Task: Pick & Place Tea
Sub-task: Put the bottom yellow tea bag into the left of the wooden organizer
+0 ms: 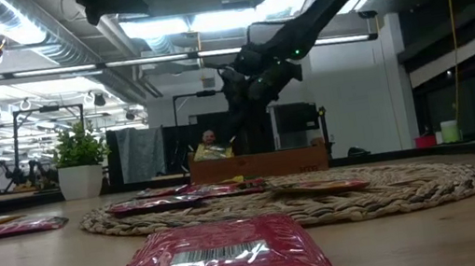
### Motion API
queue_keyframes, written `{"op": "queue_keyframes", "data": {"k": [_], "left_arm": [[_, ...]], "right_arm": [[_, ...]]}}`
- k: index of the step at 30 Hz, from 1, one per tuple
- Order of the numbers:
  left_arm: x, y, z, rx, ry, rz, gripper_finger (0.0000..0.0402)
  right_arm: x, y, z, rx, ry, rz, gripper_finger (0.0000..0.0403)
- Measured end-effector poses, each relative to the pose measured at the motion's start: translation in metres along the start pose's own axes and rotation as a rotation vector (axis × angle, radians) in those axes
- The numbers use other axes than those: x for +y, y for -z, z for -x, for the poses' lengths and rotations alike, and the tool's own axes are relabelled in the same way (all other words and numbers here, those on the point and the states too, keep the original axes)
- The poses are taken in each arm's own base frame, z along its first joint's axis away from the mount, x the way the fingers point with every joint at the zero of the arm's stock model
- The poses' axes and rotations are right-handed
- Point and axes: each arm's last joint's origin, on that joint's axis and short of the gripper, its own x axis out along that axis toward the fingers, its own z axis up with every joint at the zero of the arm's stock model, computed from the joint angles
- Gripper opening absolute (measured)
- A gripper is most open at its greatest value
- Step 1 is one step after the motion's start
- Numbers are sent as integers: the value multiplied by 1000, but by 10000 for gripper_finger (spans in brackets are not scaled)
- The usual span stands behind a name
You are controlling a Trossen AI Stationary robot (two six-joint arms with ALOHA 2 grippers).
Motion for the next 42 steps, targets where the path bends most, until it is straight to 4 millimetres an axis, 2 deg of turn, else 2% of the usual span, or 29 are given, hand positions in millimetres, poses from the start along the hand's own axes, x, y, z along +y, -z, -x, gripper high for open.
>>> {"op": "queue_keyframes", "data": {"k": [6, 14, 19, 24, 31, 42], "left_arm": [[0, 0, 0, 0, 0, 0, 8], [0, 0, 0, 0, 0, 0, 3], [0, 1, 0, 10, -1, -2, 7], [0, 1, 0, 10, -1, -2, 3], [0, 1, 0, 10, -8, -2, 7], [0, 1, -1, 14, 0, 25, 2]], "right_arm": [[9, -11, 7, -8, -34, 18, 0], [9, -11, 7, -1, 23, 27, 0], [18, -4, 1, 61, -16, 38, 0], [38, 10, -12, 171, -39, 98, 0], [67, 17, -34, 187, 50, 263, 0], [72, 14, -33, 159, 164, 292, 0]]}}
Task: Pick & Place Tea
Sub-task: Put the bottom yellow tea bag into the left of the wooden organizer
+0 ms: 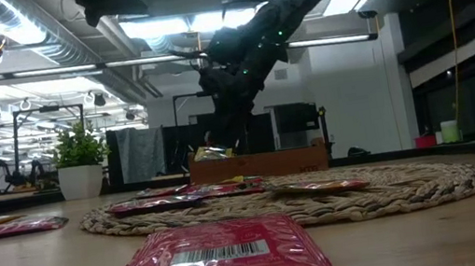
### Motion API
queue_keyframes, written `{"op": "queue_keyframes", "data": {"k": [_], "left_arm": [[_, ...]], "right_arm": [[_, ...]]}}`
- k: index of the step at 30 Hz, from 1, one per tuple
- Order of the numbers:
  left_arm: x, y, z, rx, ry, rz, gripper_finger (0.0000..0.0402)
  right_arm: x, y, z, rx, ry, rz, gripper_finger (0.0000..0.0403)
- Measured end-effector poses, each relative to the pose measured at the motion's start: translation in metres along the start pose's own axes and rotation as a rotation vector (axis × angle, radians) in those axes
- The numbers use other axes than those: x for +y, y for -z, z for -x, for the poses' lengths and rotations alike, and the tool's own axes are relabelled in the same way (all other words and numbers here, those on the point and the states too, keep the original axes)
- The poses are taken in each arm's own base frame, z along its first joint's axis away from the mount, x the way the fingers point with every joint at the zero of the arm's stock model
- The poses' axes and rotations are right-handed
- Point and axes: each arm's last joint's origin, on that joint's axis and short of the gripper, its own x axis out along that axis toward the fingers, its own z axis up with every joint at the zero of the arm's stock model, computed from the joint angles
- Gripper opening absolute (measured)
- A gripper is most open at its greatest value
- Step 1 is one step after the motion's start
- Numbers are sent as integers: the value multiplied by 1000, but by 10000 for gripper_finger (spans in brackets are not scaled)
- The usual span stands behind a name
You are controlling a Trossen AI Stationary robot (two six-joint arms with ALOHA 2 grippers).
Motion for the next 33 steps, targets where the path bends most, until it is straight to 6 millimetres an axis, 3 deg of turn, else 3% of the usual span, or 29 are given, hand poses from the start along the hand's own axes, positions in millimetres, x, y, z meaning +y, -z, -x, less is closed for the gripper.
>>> {"op": "queue_keyframes", "data": {"k": [3, 8, 14, 20, 26, 33], "left_arm": [[-2, 3, -5, 32, 41, 4, 2], [-5, 9, -23, 107, 76, 6, 2], [-3, 20, -52, 202, 109, 20, 2], [8, 28, -84, 288, 149, 69, 2], [19, 30, -117, 418, 149, 59, 1], [34, 39, -150, 593, 149, 40, 1]], "right_arm": [[8, -5, 23, -2, 32, 24, 0], [26, -17, 80, -58, 53, 75, 0], [47, -25, 146, -166, 69, 127, 0], [68, -25, 195, -261, 59, 157, 4], [82, -22, 228, -328, 51, 168, 7], [91, -16, 250, -359, 54, 177, 7]]}}
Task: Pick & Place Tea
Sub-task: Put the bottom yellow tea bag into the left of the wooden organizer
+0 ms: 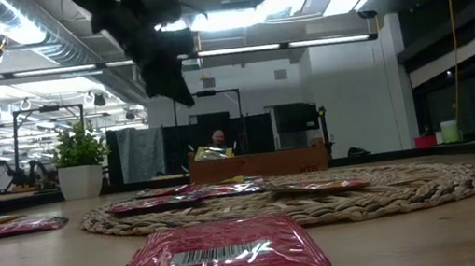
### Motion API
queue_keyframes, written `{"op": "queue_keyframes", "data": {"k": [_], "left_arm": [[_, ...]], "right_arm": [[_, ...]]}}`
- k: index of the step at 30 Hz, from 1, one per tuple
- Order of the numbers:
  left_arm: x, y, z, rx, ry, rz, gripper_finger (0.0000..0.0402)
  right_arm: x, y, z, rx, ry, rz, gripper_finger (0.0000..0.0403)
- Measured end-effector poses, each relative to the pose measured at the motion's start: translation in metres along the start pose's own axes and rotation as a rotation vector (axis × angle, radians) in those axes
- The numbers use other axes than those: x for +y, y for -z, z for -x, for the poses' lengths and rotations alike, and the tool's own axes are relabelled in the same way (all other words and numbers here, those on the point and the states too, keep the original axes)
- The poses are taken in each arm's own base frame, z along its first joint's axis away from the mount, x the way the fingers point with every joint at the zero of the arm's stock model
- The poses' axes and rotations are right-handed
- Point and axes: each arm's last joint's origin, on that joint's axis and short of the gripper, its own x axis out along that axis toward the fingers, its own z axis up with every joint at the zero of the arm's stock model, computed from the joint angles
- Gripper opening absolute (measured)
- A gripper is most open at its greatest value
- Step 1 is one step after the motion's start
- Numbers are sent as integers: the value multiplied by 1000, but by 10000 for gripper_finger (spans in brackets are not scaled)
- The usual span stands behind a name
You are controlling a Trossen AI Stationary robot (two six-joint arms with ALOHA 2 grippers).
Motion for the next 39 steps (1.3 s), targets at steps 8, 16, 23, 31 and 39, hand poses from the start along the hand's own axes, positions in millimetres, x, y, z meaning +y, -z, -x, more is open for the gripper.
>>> {"op": "queue_keyframes", "data": {"k": [8, 16, 23, 31, 39], "left_arm": [[7, -7, -31, 76, 28, -59, 1], [13, -3, -58, 148, 8, -79, 2], [20, 1, -70, 196, -27, -82, 2], [23, -5, -70, 134, -35, -84, 2], [26, -5, -70, 133, -35, -79, 2]], "right_arm": [[7, -1, 18, -11, 12, 8, 4], [11, 1, 28, 4, 9, 11, 4], [11, 4, 27, 38, 6, 18, 4], [11, 4, 27, 39, 14, 16, 3], [11, 4, 27, 40, 14, 16, 3]]}}
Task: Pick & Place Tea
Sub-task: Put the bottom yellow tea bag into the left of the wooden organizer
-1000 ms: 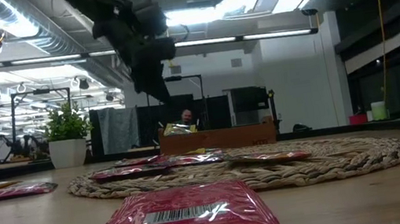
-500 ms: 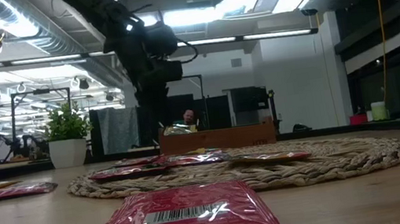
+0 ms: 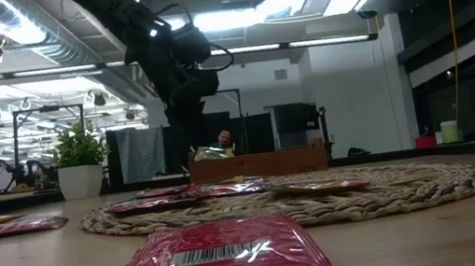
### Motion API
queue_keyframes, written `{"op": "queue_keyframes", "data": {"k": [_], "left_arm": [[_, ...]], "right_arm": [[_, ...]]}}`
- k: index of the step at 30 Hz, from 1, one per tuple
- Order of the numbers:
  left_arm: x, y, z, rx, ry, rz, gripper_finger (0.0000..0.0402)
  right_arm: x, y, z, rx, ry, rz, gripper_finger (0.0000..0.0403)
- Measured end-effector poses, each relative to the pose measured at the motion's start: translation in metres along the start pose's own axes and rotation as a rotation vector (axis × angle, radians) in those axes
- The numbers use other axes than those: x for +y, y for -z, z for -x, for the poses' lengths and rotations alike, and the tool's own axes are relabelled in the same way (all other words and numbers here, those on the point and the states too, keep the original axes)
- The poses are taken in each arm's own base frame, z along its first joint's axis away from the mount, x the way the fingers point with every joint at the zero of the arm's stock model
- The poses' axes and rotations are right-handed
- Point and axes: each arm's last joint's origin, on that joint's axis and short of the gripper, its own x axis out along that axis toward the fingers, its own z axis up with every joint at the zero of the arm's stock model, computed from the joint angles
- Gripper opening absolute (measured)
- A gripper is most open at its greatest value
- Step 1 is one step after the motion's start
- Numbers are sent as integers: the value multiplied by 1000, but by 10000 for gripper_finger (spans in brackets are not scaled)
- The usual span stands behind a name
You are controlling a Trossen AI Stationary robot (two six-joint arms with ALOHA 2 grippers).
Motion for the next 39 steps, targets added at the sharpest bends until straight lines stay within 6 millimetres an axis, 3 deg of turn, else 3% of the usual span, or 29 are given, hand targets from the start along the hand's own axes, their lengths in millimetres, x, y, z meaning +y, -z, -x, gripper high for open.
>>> {"op": "queue_keyframes", "data": {"k": [13, 27, 39], "left_arm": [[3, 6, -26, 59, 9, 0, 2], [10, 6, -27, 56, -10, 14, 2], [12, 9, -40, 79, 8, 53, 2]], "right_arm": [[0, 0, 0, 0, -1, -3, 3], [0, 0, 0, -3, -1, -2, 3], [0, 0, 0, -4, 0, -2, 4]]}}
